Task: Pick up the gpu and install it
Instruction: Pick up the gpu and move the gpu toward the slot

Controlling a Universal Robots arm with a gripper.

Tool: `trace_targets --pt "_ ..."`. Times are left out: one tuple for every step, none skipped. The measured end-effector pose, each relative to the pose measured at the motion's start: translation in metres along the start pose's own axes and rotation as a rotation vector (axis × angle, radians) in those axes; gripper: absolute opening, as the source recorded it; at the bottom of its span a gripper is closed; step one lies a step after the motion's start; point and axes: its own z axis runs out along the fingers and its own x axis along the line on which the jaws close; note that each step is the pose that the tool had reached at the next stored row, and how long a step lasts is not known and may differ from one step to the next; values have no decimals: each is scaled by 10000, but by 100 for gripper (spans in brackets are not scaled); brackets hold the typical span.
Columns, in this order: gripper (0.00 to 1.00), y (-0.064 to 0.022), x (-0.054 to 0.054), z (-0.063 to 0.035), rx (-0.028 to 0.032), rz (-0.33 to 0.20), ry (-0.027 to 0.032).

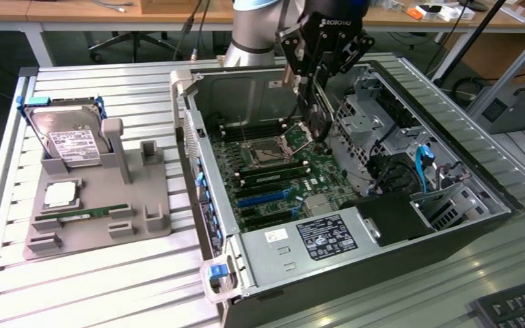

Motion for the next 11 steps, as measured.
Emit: trace_targets --pt "27 1 -9 6 2 1 0" --pt "27 2 -18 15 2 0 0" --pt "27 3 -27 24 2 1 0" --pt "27 4 -39 35 2 2 1" --pt "27 5 -53 46 2 2 1" --pt "27 6 -62 52 1 3 0" --pt "27 7 -71 58 1 5 1" --pt "27 8 -82 64 2 7 1" --pt "27 9 -89 70 2 9 1" --pt "27 10 -97 76 3 9 1" --pt "27 11 -102 82 3 10 1"
